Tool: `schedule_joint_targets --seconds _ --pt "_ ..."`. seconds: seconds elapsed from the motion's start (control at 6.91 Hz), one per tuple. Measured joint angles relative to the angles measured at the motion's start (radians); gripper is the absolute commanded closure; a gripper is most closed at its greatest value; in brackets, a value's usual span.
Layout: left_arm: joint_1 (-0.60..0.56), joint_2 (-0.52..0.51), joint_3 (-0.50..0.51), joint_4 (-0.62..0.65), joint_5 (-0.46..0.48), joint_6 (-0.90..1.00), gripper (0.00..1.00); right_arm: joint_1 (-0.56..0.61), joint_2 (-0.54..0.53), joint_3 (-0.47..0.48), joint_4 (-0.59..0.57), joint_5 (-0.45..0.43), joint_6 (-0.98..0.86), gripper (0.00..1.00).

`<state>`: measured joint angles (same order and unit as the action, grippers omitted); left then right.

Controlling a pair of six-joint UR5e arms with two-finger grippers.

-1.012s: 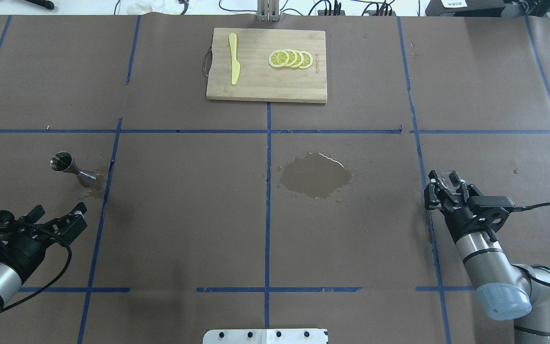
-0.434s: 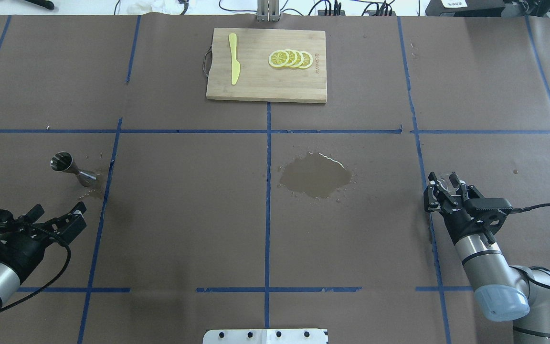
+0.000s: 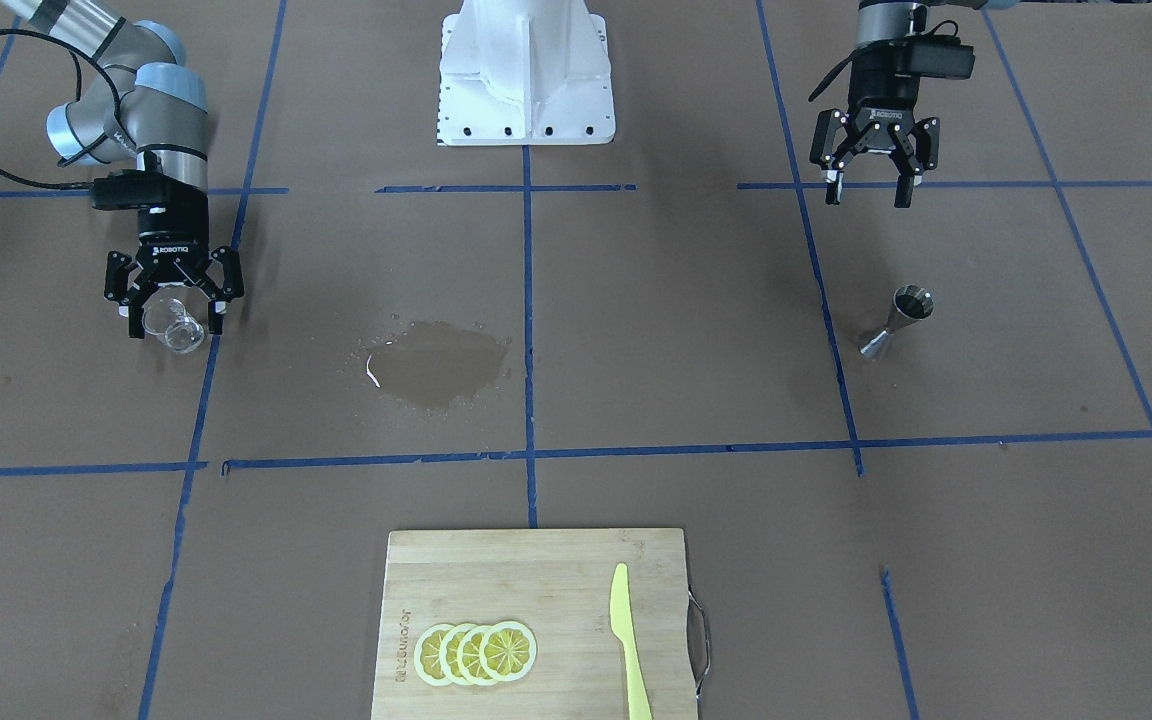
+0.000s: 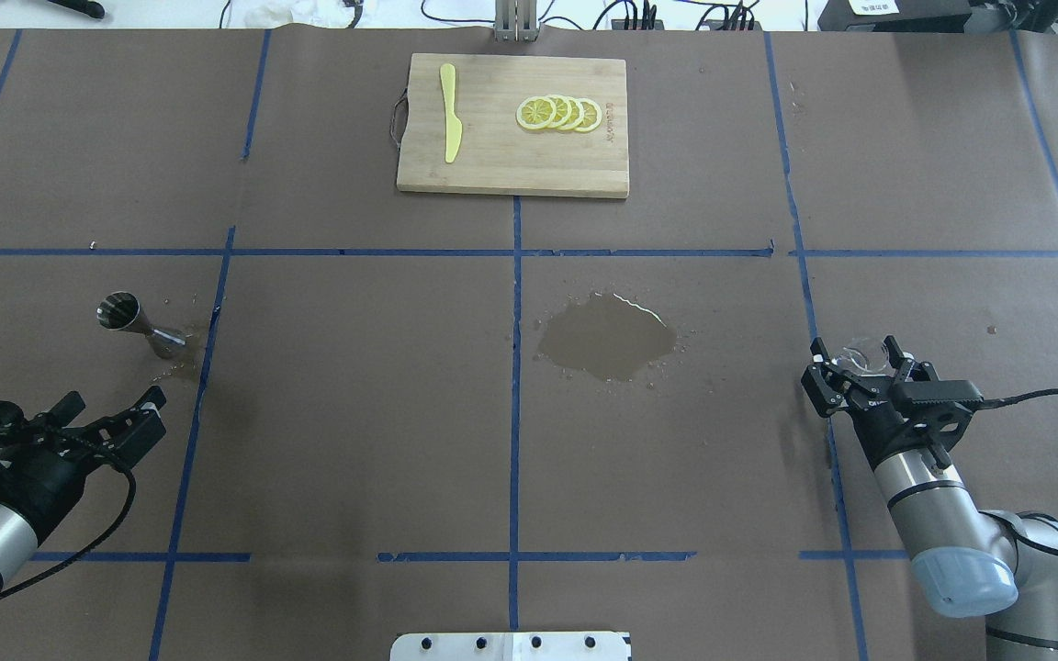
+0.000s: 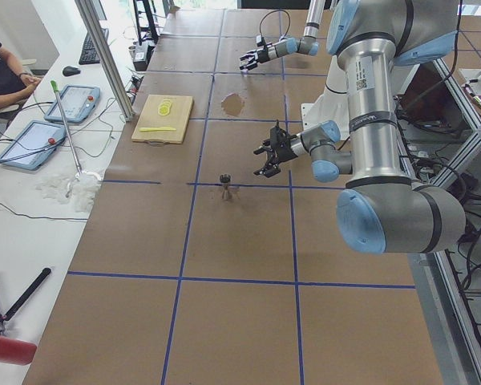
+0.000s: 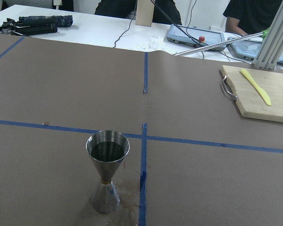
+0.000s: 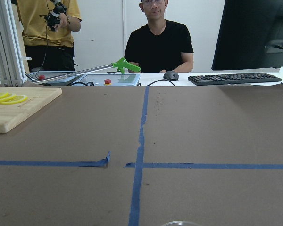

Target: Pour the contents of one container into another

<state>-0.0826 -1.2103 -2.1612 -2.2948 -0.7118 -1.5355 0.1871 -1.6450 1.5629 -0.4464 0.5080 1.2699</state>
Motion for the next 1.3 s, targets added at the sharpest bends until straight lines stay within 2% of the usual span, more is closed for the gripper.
schedule_joint_targets --seconds 0.58,1.01,1.3 --pt "-0.002 -0.002 -0.042 0.000 -0.006 0.030 0.00 0.003 -0.016 0.036 -0.001 0.014 -0.091 0.00" --pt "-0.002 -0.009 -0.046 0.000 -0.009 0.035 0.00 -0.001 -0.148 0.177 -0.002 0.055 -0.095 0.00" --pt "0.000 -0.014 -0.047 0.000 -0.009 0.038 0.00 -0.013 -0.217 0.243 -0.001 0.138 -0.087 0.00"
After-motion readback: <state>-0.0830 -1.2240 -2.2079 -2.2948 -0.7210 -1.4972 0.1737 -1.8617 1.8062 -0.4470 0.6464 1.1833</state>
